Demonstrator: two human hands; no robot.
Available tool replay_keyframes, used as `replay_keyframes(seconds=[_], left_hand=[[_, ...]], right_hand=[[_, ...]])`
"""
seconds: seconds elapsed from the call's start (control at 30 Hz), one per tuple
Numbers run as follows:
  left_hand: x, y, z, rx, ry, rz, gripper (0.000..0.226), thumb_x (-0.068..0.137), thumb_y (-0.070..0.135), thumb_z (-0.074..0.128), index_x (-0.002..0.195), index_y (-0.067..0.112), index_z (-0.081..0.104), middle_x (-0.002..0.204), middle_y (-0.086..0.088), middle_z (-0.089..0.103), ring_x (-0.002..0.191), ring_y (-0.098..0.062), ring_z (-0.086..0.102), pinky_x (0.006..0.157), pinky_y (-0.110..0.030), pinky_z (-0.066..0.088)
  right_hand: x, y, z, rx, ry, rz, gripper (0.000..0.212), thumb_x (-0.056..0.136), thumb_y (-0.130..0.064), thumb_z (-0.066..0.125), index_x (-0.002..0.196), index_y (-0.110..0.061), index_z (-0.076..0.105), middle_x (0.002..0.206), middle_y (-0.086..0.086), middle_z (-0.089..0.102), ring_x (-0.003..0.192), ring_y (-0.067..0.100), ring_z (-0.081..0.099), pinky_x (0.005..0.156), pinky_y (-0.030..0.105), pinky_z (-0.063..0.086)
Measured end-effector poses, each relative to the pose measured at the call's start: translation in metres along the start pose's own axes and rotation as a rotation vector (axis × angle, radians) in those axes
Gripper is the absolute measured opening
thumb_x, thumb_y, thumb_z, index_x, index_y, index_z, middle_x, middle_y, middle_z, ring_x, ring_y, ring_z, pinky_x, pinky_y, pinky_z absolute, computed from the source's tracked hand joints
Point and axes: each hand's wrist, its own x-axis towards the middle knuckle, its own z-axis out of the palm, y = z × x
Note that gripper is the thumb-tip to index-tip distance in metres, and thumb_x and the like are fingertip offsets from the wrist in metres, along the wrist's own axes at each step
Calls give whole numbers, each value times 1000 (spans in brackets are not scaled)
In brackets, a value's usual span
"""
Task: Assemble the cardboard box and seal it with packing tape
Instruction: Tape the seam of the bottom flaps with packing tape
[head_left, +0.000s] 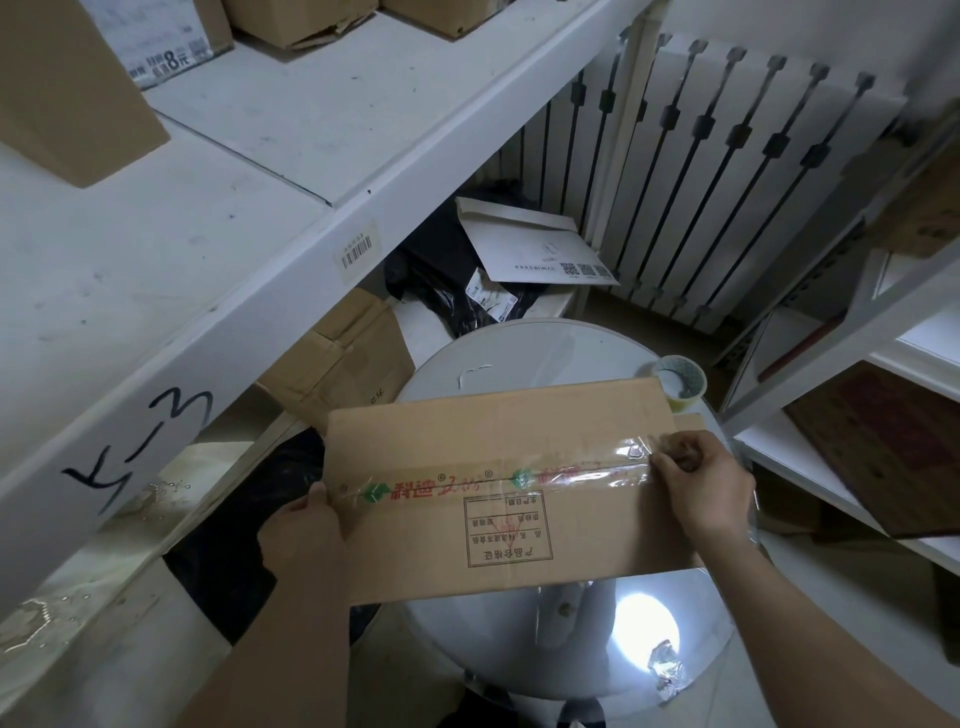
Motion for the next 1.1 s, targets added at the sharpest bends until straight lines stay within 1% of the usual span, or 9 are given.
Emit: replay_keyframes(seconds=[0.07,0.2,0.4,0.5,0.57,0.77,0.93,1.0,1.1], left_hand=[[1,0,1,16,-32,-24,36,98,31,55,97,-3,67,95,-18,67,84,-29,62,68,-34,46],[1,4,1,36,-44,-58,45,98,35,50,115,-5,60,117,-24,63,108,-39,60,90,-43,49],[-14,13,0,391,203,129,56,92,32,63,132,-1,40,138,-33,33,124,-46,35,101,-49,33],[-3,12,1,591,140,350,24,95,19,58,116,7,61,125,-23,52,114,-40,45,86,-43,37],[2,13,1,620,109,415,21,97,12,53,108,9,70,110,-17,65,96,-32,58,73,-38,45],[-8,16,1,756,91,430,27,98,7,45,84,10,67,79,-7,60,67,-21,50,65,-34,43],[-5,15,-1,861,-15,388,21,99,10,46,85,5,61,84,-12,65,61,-19,50,54,-28,39],[-3,15,0,859,-58,341,18,97,13,49,98,0,62,98,-18,66,72,-22,57,60,-32,47],[-21,12,11,785,35,567,54,92,21,53,137,-6,39,136,-29,47,127,-43,45,101,-52,43]], right_hand=[[1,1,0,-8,3,-3,18,81,-18,74,98,-15,68,91,5,72,90,27,65,76,25,40],[1,3,0,-23,2,-14,18,81,-19,74,98,-15,68,92,6,72,89,27,64,75,25,39],[2,3,0,-26,-8,-4,20,82,-20,74,101,-16,68,93,5,72,90,26,64,75,25,39],[2,3,0,-20,-12,5,21,82,-20,74,101,-17,68,92,5,71,90,26,65,76,26,41],[2,3,0,-19,-15,6,21,81,-20,74,101,-16,68,93,5,71,91,26,65,76,26,41],[5,7,2,8,-6,34,23,79,-22,76,100,-18,68,96,3,73,94,26,66,84,30,45],[3,5,1,4,-10,35,24,80,-22,75,102,-17,68,96,4,73,95,28,65,84,31,45],[2,4,0,8,-9,50,26,80,-22,75,104,-16,68,96,5,73,98,29,65,85,31,44],[1,1,-2,6,-14,64,36,80,-24,75,115,-20,66,100,7,73,104,31,62,89,32,44]])
